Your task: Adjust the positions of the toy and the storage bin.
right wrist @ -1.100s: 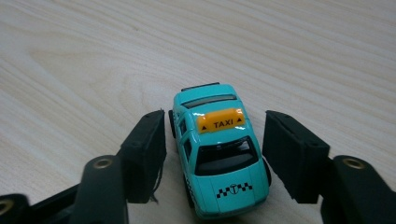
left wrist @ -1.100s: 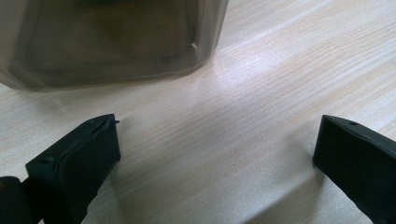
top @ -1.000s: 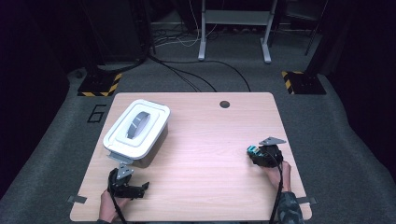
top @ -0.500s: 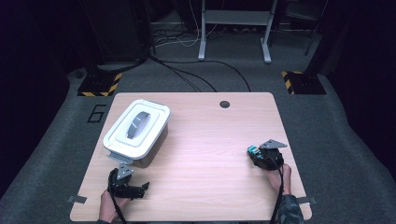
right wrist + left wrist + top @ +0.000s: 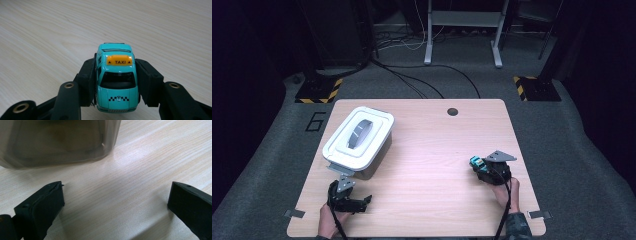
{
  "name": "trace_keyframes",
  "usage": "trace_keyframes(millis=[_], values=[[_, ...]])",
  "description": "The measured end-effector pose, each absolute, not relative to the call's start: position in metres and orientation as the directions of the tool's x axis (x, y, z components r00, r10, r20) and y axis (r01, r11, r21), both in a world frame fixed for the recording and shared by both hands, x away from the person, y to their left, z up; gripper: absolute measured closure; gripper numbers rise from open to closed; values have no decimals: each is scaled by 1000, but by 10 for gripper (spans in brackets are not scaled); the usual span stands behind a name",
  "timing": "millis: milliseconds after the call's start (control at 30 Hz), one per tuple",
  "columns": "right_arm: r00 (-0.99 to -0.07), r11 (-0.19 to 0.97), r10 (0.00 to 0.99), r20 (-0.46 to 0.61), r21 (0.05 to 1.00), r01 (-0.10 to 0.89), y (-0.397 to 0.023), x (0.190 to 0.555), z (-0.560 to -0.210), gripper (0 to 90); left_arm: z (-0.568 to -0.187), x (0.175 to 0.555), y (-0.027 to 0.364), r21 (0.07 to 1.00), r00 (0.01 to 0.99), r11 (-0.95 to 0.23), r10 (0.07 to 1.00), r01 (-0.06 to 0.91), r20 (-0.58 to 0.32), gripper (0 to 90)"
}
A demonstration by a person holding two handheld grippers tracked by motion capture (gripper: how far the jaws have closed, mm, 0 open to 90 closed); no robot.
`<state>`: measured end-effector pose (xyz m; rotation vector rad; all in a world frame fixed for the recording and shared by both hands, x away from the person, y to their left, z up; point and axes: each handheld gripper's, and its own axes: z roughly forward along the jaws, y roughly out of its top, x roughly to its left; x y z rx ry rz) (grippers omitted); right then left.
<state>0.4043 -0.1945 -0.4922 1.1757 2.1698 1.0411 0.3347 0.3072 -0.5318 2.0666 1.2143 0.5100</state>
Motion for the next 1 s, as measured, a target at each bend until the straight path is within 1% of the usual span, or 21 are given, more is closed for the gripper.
trace_keyframes(millis=[233,433,600,633,667,1000], values=[[-561,352,827,-24,800,485,-181,398,-486,522,-531,335,308,717,491,-338,871,609,-6,3],[-610,364,792,-12,812,457,-158,389,-478,522,-532,335,307,720,488,-335,873,607,-6,3],[-683,419,730,-28,808,414,-123,380,-473,521,-532,335,307,720,489,-337,872,607,-4,3],[-683,419,730,-28,808,414,-123,380,-473,521,-532,335,307,720,489,-337,872,607,-4,3],[-702,429,711,-27,809,403,-111,378,-472,522,-532,335,307,720,489,-337,872,607,-4,3],[-788,488,615,-36,802,344,-58,372,-472,521,-532,335,307,720,490,-338,872,607,-4,3]])
